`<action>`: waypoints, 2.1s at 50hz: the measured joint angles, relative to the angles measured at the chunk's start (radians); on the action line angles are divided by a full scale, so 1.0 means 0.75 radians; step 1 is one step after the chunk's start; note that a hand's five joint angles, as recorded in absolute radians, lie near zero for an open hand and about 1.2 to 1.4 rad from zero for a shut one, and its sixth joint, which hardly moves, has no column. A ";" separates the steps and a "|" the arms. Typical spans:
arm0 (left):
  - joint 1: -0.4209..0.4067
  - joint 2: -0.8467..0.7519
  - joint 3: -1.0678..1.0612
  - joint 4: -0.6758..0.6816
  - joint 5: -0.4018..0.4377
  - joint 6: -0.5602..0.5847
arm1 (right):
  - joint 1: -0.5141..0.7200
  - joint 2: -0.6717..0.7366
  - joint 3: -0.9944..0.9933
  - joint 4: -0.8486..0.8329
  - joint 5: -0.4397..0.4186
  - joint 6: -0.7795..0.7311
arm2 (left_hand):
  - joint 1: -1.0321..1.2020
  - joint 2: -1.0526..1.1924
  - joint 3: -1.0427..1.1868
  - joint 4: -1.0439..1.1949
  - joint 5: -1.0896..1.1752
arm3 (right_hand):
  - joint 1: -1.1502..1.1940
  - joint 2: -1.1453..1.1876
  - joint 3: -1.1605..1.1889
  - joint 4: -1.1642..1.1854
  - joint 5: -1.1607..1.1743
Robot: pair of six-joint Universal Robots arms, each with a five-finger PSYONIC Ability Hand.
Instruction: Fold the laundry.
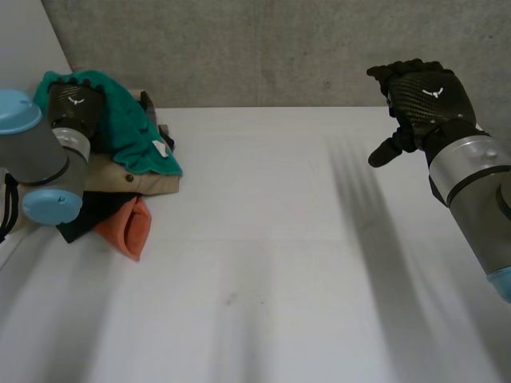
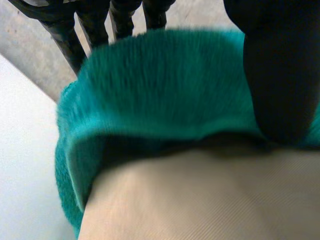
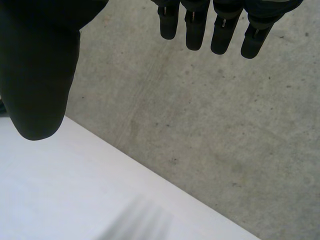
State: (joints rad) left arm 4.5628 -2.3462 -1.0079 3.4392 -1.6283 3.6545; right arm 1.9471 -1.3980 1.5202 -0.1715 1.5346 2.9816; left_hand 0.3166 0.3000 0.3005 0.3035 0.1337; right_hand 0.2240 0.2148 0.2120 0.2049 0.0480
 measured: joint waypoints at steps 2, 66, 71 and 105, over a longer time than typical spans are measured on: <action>0.014 -0.029 0.028 0.005 0.001 0.005 | 0.000 0.008 0.001 0.000 -0.001 -0.005 | 0.304 0.290 0.287 0.262 0.256 | 0.000 0.000 0.000 0.000 0.000; -0.545 0.614 -0.691 -0.233 0.203 -0.579 | -0.073 0.091 -0.155 0.725 -0.047 -0.459 | -0.155 -0.119 -0.115 -0.127 -0.112 | 0.000 0.000 0.000 0.000 0.000; -0.536 0.578 -0.759 -0.227 0.207 -0.581 | -0.068 0.087 -0.025 0.751 -0.089 -0.449 | -0.104 -0.075 -0.080 -0.083 -0.101 | 0.000 0.000 0.000 0.000 0.000; -0.615 0.250 -0.406 -0.239 0.075 -0.504 | -0.049 -0.002 0.293 0.062 -0.108 -0.066 | 1.110 1.191 1.183 1.190 1.128 | 1.166 1.275 1.303 1.318 1.230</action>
State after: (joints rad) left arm 4.1015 -2.1587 -1.3126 3.2598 -1.5719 3.2765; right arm 1.9105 -1.3993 1.7397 -0.1249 1.4535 2.9324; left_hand 1.1493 1.1934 1.1874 1.1964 0.9793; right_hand 1.0982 1.1712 1.1890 1.1931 0.9704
